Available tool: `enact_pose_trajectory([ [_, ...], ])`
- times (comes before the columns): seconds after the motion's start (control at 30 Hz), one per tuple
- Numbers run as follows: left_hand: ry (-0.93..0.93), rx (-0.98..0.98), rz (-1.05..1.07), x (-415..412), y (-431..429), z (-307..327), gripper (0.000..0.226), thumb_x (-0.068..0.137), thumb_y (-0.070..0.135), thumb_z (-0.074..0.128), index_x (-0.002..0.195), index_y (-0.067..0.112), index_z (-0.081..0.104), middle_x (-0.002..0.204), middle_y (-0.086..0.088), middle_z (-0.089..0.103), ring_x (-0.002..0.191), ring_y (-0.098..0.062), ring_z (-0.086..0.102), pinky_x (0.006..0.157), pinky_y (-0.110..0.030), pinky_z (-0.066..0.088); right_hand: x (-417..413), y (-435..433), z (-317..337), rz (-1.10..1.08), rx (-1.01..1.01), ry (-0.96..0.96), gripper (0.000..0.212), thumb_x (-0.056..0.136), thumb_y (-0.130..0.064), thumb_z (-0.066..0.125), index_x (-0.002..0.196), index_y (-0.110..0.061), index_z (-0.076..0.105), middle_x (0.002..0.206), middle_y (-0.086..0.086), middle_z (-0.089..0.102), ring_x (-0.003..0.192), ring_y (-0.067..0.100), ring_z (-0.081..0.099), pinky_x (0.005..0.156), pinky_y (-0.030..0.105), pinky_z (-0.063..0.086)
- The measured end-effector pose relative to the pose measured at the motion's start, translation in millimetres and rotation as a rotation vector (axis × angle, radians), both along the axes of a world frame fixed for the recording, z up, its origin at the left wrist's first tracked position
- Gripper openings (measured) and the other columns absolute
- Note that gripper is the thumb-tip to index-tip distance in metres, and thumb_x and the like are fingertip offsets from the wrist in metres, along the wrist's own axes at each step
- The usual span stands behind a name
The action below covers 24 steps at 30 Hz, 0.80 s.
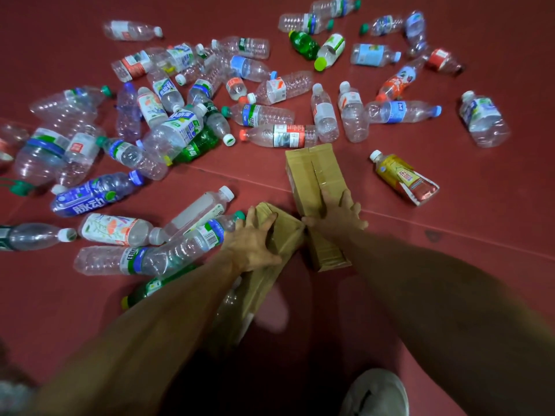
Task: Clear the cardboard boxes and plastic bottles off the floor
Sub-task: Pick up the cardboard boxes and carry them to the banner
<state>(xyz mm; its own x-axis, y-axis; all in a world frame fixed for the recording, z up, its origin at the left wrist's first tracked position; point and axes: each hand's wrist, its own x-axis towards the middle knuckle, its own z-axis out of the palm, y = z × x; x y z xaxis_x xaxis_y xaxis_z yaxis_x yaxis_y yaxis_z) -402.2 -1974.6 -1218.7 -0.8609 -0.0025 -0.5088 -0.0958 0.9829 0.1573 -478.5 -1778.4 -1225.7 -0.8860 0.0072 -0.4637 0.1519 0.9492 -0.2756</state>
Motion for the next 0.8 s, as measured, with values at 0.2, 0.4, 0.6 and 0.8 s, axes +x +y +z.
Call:
enact_pose_trajectory([
  [0.2,0.107,0.041,0.175,-16,-12,2,0.108,0.076,0.062,0.070,0.157,0.034,0.005,0.164,-0.016,-0.017,0.150,-0.043,0.006,0.116,-0.060,0.022,-2,-5,4,-0.029,0.000,-0.004,0.095,0.081,-0.065,0.065,0.155,-0.048,0.008,0.166,0.005,-0.004,0.148,0.041,0.010,0.107,0.069,0.025],
  [0.4,-0.071,-0.082,0.065,-6,-14,-7,0.135,0.062,0.084,0.067,0.153,0.042,-0.022,0.156,-0.017,-0.037,0.148,-0.049,-0.016,0.117,-0.063,0.011,4,-9,10,0.014,0.079,-0.056,0.103,0.078,-0.075,0.062,0.157,-0.043,0.005,0.165,0.009,-0.019,0.151,0.041,-0.005,0.109,0.072,0.022],
  [0.6,0.099,-0.110,0.025,-5,-17,-15,0.106,0.072,0.079,0.061,0.155,0.049,0.002,0.166,-0.014,-0.005,0.141,-0.047,0.021,0.110,-0.055,0.027,9,-3,4,0.052,0.112,-0.036,0.088,0.080,-0.075,0.059,0.153,-0.047,0.019,0.164,0.003,-0.012,0.147,0.041,0.007,0.105,0.067,0.031],
  [0.8,0.172,0.027,0.078,-20,-7,-11,0.103,0.074,0.076,0.064,0.155,0.048,0.007,0.165,-0.008,-0.011,0.148,-0.040,0.011,0.113,-0.062,0.022,24,15,-2,0.022,0.145,0.003,0.097,0.077,-0.077,0.061,0.155,-0.048,0.011,0.163,0.005,-0.007,0.140,0.038,0.021,0.098,0.060,0.037],
])
